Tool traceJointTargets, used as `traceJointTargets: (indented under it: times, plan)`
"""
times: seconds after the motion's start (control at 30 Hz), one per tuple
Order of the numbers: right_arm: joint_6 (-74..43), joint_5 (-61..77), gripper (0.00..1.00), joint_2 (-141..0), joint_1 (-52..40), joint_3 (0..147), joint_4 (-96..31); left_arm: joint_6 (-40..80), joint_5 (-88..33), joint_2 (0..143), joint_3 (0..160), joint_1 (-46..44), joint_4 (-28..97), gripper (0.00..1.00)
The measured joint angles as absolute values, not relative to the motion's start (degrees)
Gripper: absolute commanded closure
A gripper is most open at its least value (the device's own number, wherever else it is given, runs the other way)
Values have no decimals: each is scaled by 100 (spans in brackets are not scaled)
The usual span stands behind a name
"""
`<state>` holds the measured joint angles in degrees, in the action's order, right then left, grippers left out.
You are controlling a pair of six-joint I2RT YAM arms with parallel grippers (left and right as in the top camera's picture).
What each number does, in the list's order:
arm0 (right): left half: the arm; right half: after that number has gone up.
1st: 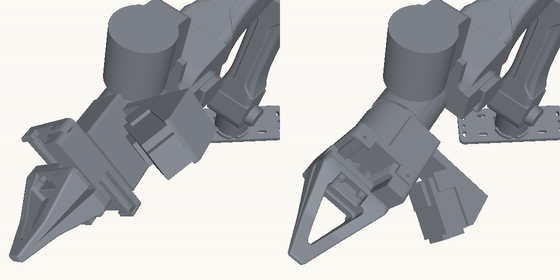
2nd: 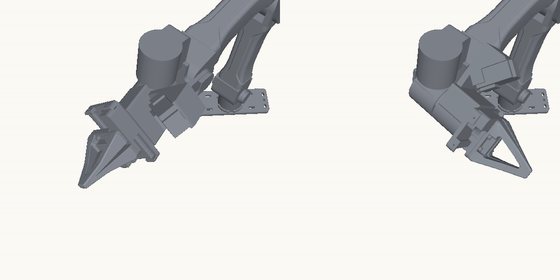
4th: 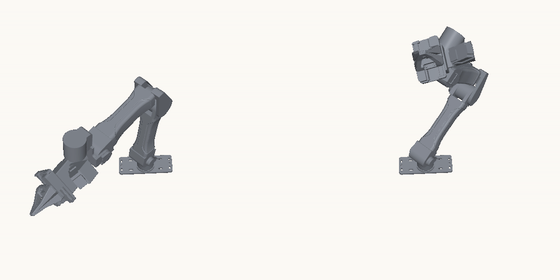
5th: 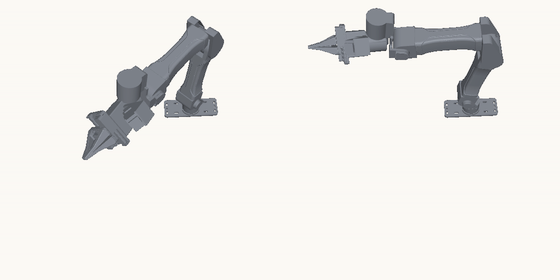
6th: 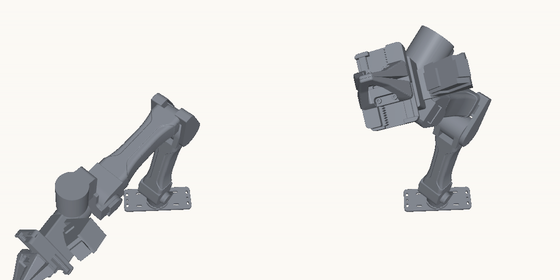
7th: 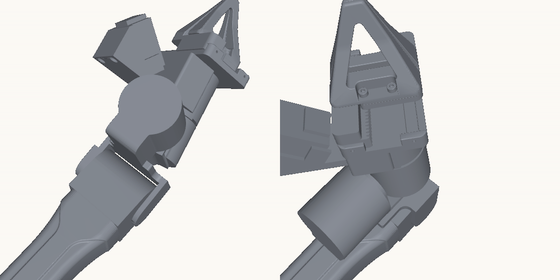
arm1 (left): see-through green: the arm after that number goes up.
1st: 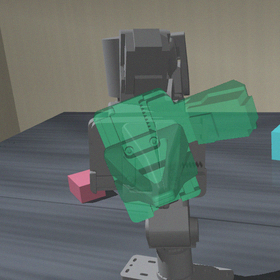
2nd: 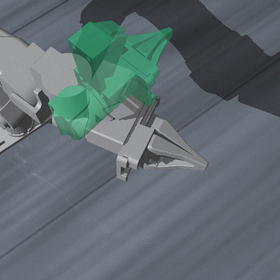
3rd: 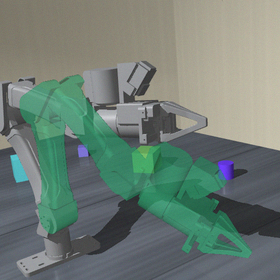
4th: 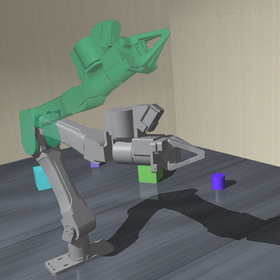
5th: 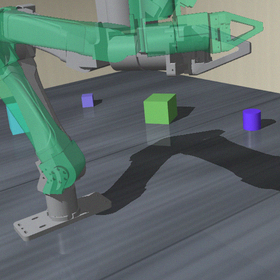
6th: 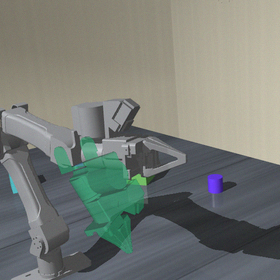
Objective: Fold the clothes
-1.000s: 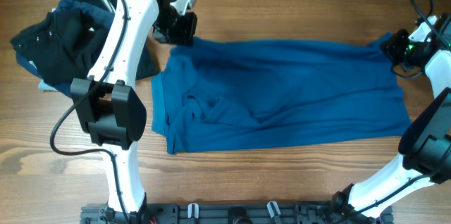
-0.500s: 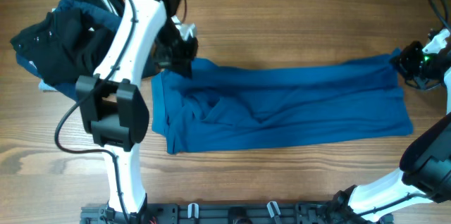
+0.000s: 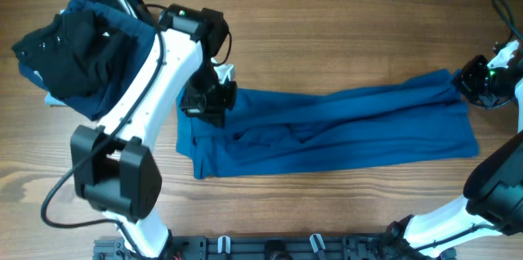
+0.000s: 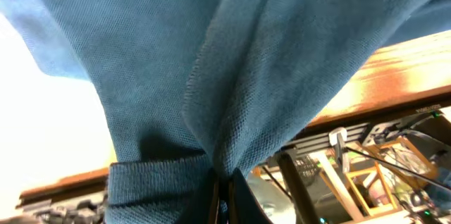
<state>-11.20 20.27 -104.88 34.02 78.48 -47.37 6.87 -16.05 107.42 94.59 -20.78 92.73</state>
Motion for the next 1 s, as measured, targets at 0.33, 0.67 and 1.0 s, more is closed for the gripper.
traceJointTargets:
  times: [0.33, 0.67, 1.0]
  plan:
    - [-996, 1925, 76, -10488, 3402, 7848, -4954, 1037, -1417, 10768, 8344, -2290, 8495, 59]
    - [-943, 1597, 55, -10488, 3496, 7848, -5030, 1063, -1144, 10768, 8344, -1457, 8394, 58]
    - [-1096, 1599, 85, -10490, 3465, 7758, -4969, 1063, -1181, 10768, 8344, -1310, 8215, 58]
